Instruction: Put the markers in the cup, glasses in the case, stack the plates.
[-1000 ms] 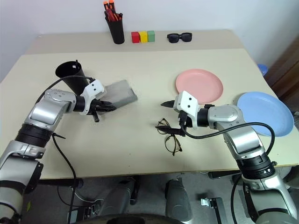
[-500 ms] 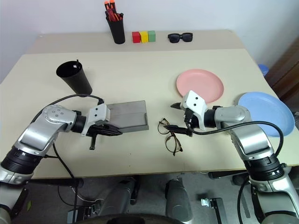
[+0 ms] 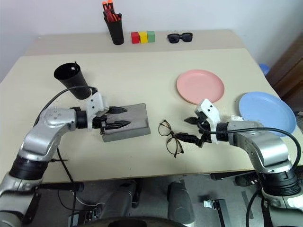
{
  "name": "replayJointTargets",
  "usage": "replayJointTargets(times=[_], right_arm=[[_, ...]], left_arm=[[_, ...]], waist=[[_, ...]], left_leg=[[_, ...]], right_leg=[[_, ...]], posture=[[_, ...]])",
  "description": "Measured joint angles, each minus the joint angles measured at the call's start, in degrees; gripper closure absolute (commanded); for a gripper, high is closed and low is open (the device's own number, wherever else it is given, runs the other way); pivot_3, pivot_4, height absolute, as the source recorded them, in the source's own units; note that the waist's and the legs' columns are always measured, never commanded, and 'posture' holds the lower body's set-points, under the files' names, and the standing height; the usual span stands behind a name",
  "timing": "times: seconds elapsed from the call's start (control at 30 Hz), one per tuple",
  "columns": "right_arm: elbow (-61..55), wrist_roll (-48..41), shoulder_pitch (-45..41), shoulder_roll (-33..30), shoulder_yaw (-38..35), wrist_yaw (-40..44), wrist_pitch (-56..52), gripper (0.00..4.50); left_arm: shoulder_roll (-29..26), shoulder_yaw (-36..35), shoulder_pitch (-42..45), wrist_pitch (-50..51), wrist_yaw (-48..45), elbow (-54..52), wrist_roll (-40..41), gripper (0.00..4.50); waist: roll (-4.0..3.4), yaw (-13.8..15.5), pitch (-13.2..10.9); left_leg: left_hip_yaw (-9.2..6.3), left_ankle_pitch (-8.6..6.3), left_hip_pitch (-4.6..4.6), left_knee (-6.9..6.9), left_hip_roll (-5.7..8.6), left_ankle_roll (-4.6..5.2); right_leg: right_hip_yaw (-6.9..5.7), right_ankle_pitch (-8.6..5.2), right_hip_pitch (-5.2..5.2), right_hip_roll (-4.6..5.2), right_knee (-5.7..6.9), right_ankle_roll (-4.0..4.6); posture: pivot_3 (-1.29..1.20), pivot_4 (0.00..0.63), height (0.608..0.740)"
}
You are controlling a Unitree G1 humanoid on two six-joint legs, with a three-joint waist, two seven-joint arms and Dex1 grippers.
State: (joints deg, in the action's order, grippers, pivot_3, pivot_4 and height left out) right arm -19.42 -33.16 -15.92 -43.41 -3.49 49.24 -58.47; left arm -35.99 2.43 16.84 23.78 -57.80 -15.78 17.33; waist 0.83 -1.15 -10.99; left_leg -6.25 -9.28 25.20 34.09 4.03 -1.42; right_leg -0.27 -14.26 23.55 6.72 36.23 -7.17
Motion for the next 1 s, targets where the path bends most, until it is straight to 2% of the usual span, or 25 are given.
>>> replayJointTargets(times=[0.13, 0.33, 0.43, 0.67, 0.8, 0.87, 1.0], right_arm=[[-1.0, -2.4, -0.5, 2.1, 0.1, -3.7, -5.6, 0.0], [-1.2, -3.5, -1.8, 3.0, 1.3, -6.5, -9.6, 0.0], [-1.2, -4.2, -2.4, 3.1, 1.9, -7.0, -11.0, 0.79], [-1.2, -5.2, -2.8, 3.1, 2.5, -7.7, -12.6, 4.35], [-2.0, -6.4, -2.9, 2.4, 2.6, -7.4, -12.6, 4.43], [-2.9, -5.8, -2.9, 0.1, 3.1, -6.5, -10.5, 4.43], [-5.1, 0.2, -4.4, -6.8, 7.3, -1.1, 1.2, 4.43]], left_arm=[[0.9, -4.6, -10.4, -0.5, 2.5, -7.7, 4.0, 2.11], [-2.0, -8.3, -21.2, -0.5, 3.3, -13.5, 5.8, 2.11], [-2.8, -8.7, -22.7, -0.6, 4.0, -14.3, 5.8, 2.05], [-3.4, -10.3, -24.9, -1.5, 5.5, -14.3, 5.8, 2.05], [-3.4, -10.3, -26.4, -3.5, 5.5, -13.2, 5.7, 2.05], [-3.4, -10.7, -26.9, -4.5, 5.8, -12.1, 5.6, 2.05], [-2.5, -13.4, -26.5, -4.7, 8.5, -10.2, 5.8, 2.05]], waist=[[0.0, 0.7, 0.0], [-0.02, 1.3, 0.0], [-0.03, 1.7, 0.0], [-0.04, 1.8, 0.0], [-0.05, 1.8, 0.0], [-0.08, 1.9, 0.0], [-0.08, 1.8, 0.0]], left_leg=[[-0.01, 0.0, 0.03, 0.09, 0.03, 0.0], [0.04, -0.01, 0.03, 0.12, 0.05, 0.01], [0.06, -0.02, 0.04, 0.12, 0.05, 0.01], [0.06, -0.02, 0.06, 0.11, 0.05, 0.01], [0.07, -0.03, 0.06, 0.1, 0.03, 0.01], [0.1, -0.05, 0.07, 0.1, 0.04, 0.01], [0.13, -0.09, 0.09, 0.11, 0.03, -0.05]], right_leg=[[-0.01, -0.13, -0.07, 0.02, -0.08, 0.24], [0.0, -0.15, -0.11, 0.07, -0.17, 0.29], [0.0, -0.16, -0.11, 0.07, -0.18, 0.29], [-0.01, -0.16, -0.09, 0.07, -0.2, 0.3], [-0.01, -0.16, -0.09, 0.08, -0.22, 0.3], [-0.01, -0.16, -0.08, 0.1, -0.24, 0.3], [-0.01, -0.16, -0.06, 0.1, -0.27, 0.29]], posture=[[0.0, 0.15, 0.74], [0.0, 0.15, 0.74], [0.0, 0.15, 0.74], [0.0, 0.15, 0.74], [0.0, 0.15, 0.74], [0.0, 0.15, 0.74], [0.0, 0.15, 0.74]])
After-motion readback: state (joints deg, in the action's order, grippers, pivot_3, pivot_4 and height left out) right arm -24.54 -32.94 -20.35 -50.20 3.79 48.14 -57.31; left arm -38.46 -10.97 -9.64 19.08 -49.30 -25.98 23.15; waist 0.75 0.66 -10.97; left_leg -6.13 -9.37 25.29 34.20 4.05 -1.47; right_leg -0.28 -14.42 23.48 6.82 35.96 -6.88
